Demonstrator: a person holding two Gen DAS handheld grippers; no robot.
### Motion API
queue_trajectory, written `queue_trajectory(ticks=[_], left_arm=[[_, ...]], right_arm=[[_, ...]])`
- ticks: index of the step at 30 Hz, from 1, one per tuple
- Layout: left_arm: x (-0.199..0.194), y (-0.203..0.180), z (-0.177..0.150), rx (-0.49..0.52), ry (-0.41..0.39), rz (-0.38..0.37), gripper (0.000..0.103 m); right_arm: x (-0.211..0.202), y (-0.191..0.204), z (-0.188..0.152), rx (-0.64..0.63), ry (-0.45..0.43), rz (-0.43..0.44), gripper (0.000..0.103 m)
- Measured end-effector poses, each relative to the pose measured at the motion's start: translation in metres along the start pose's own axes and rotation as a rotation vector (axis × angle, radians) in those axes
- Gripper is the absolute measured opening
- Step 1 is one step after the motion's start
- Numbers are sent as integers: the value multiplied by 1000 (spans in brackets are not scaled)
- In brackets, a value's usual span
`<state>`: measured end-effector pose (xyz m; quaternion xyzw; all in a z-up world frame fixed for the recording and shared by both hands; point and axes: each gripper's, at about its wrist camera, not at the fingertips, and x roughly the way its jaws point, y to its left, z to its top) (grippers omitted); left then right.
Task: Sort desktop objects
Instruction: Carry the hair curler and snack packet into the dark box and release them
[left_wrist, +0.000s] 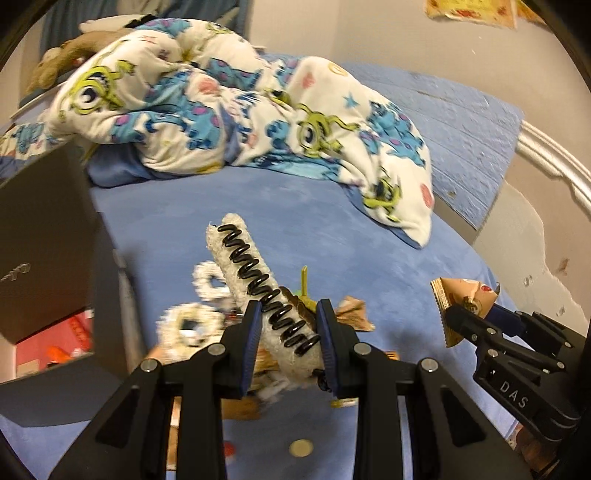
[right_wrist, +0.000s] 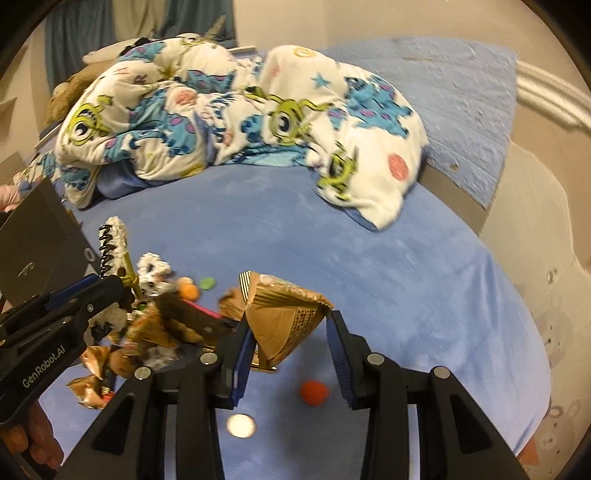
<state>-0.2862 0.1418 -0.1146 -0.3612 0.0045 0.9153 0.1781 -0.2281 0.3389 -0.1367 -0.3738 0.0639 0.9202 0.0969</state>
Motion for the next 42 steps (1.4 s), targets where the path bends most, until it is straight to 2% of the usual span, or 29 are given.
queue_trajectory(ticks=[10,14,25,33,42], left_arm=[[-59,86,3,-92,-53,102,31],[-79,124,1,-129,-55,160,31],[-118,226,-33,-246,-54,299,31],[-125,262,-50,-285,-45,346,31],[-116,273,-57,-283,-24,349,31]], right_arm=[[-19,88,14,-88,-23,102,39],[-22,137,16,-148,-25,161,39],[-41,264,14,-301,-33,321,39],[-33,320,2,-348,7,387,39],[-19,338,-6,-355,41,413,39]])
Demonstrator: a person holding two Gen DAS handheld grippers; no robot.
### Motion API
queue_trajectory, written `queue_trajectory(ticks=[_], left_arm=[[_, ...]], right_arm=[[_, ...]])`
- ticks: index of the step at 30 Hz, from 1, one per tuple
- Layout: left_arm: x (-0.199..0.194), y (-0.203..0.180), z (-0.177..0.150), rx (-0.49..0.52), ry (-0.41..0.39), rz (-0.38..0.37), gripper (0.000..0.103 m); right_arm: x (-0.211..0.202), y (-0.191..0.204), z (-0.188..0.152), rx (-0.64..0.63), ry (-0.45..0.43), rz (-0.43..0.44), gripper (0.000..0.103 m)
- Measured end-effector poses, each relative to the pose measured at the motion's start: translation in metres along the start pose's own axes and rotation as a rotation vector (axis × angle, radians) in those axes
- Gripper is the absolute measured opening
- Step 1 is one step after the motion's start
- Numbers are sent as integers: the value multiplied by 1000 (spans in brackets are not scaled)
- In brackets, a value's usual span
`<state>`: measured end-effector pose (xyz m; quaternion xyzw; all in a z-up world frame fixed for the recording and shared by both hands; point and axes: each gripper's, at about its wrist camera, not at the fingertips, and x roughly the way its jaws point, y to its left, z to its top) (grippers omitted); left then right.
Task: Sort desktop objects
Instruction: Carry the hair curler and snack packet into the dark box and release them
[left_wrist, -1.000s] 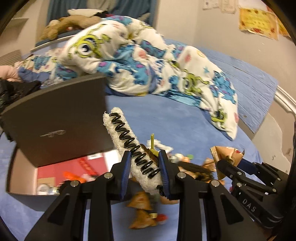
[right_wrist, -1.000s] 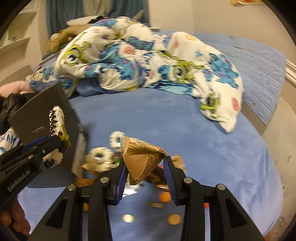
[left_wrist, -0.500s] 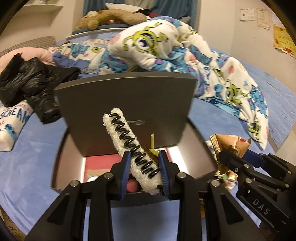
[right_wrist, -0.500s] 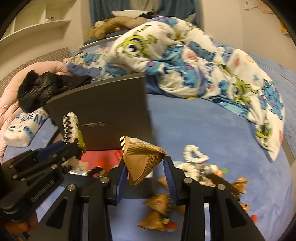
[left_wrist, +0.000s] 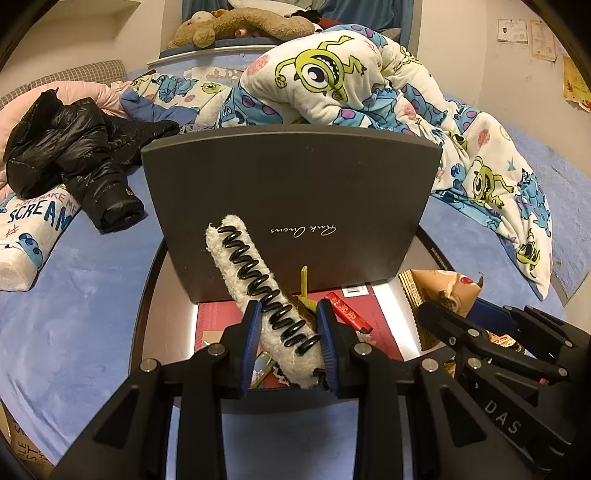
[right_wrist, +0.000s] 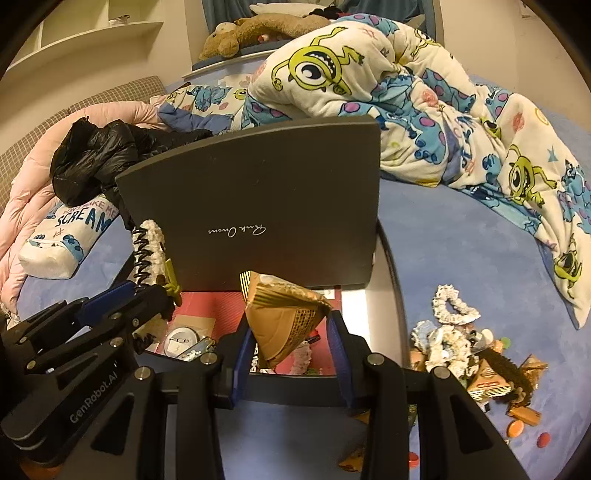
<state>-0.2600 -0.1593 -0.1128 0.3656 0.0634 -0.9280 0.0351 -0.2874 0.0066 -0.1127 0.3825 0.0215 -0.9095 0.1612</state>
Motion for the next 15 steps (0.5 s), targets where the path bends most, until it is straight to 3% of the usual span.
queue_trajectory(ticks=[11,12,14,15], left_arm=[[5,6,-1,6,-13,12,34],[5,6,0,13,-16,15,41],[5,7,1,16,-17,80,68],[3,10,2,13,-26,105,72]], right_arm=[[13,7,-2,4,5,2,39],[13,8,-2,5,4,3,39],[13,9,-2,-4,-2,14,43],[13,10,-2,-7,-6,9,45]])
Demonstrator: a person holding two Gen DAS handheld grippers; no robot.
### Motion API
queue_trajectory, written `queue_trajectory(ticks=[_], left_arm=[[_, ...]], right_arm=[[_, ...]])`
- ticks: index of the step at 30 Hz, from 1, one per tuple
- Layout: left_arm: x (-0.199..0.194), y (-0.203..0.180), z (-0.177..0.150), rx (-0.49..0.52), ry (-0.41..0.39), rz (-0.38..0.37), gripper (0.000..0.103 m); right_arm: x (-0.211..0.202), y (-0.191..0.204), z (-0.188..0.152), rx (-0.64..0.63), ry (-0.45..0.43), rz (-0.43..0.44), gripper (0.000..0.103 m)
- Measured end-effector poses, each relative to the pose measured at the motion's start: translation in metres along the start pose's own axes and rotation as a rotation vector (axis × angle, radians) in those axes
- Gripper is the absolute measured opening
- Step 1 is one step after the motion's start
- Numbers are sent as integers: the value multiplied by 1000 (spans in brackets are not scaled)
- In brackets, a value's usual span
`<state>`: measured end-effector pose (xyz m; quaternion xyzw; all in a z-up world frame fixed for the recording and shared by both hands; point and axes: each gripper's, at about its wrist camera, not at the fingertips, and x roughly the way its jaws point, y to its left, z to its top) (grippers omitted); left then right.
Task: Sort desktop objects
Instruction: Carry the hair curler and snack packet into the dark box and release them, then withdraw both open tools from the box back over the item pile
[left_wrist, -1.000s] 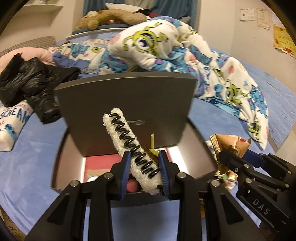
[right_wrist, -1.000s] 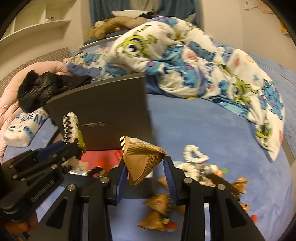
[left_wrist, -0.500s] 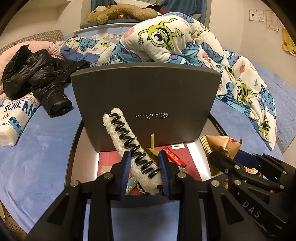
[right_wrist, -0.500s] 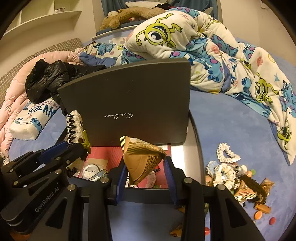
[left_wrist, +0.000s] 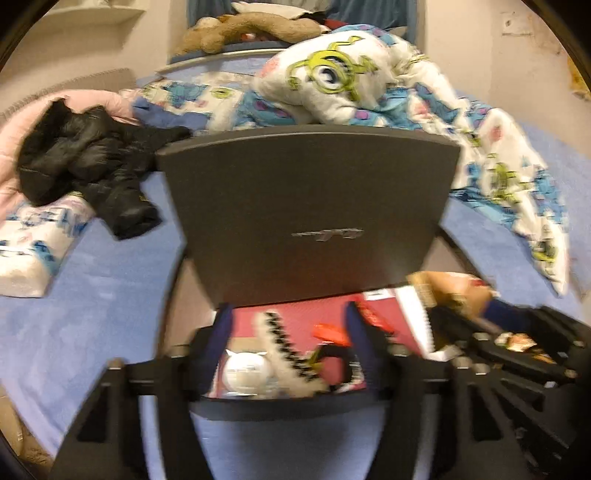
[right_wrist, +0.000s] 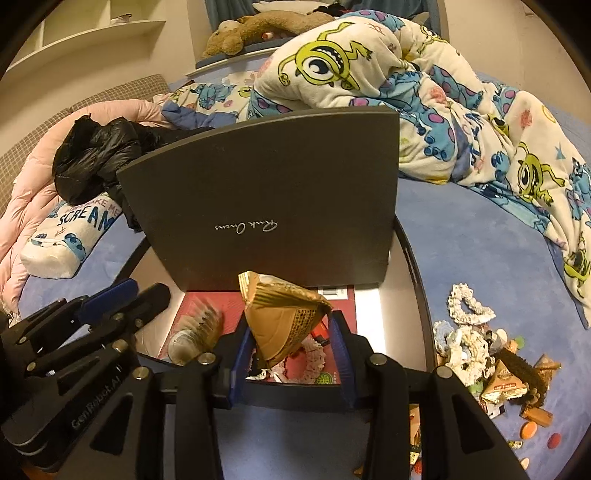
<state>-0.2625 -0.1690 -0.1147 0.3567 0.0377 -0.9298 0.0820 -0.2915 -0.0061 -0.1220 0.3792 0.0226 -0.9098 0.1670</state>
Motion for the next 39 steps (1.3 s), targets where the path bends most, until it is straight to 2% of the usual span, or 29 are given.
queue_trajectory(ticks=[2,4,9,27,33,39], left_arm=[[-4,5,1,-10,-19,-8,76],[-6,10,2,-23,-21,-7,83],[-12,12,5,-12,-38,31,90],[-24,2,3,-5,-28,21,91],[-24,-26,-6,29,-10,11,91],[-25,-65,-14,56,2,-40,91]], right_arm=[[-1,-1,1,-2,-5,-27,52],[-3,-4,2,11,-15,-39,69],[-12,-7,9,14,-45,-68,78],[-28,-11,6,9,-49,-101,79],[-36,-33,-6,36,-41,-120,79],[-46,-70,-19,65,-23,-168,79]])
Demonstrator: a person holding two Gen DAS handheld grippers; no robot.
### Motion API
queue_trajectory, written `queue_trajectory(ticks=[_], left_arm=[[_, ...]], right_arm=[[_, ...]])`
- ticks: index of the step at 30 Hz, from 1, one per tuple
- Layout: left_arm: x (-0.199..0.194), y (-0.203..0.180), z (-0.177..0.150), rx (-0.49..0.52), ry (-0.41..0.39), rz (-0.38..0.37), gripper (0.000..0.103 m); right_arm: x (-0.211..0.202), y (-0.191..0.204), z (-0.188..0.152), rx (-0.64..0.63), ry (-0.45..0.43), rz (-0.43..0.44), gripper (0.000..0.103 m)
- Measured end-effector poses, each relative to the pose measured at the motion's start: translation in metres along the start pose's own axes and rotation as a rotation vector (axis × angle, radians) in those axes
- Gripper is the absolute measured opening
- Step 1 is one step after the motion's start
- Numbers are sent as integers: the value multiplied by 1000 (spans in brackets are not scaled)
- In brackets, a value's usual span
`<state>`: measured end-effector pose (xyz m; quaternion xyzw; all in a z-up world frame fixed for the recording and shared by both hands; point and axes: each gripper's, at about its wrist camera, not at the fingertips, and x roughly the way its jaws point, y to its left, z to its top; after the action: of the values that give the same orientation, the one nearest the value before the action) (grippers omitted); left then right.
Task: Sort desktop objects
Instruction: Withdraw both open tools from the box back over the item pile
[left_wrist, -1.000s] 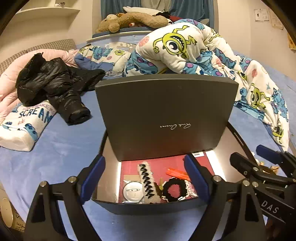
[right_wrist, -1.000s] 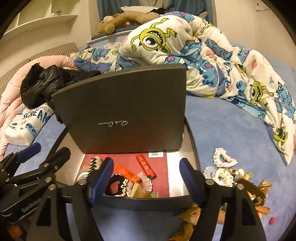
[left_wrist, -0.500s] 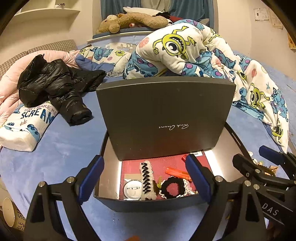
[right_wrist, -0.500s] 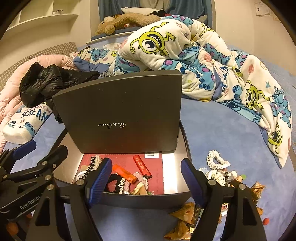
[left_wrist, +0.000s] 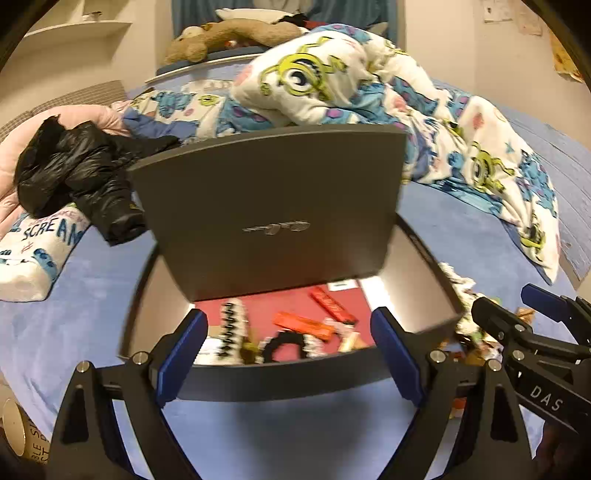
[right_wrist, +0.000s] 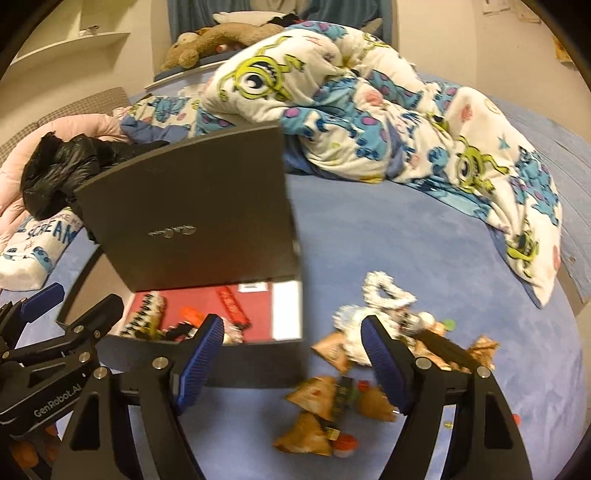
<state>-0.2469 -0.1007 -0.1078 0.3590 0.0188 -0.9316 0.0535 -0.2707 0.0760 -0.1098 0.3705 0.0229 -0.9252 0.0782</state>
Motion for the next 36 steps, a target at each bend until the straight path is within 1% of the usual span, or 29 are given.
queue_trajectory(ticks=[4,8,15,22,27,32,36], left_arm=[[-3,-34,-6,28,2,-52,91],[-10,-70,-15,93,-16,-92,91],[-14,-118,-29,105,5,-177,91],[-16,-169,-48,162,29,-244,91],[-18,-190,-55,177,44,-267,91],[-21,-198,-60,177,51,-284,91],[-14,-201,-67,177,64,-295,91]], right_arm=[[-6,-26,-7,24,4,-31,79],[-12,-57,-18,50,16,-71,79],[-26,-110,-43,97,37,-134,79],[-37,-159,-74,140,65,-189,79],[-44,-175,-87,153,78,-201,79],[-50,-186,-94,169,81,-206,79],[-51,-191,-102,178,85,-209,79]])
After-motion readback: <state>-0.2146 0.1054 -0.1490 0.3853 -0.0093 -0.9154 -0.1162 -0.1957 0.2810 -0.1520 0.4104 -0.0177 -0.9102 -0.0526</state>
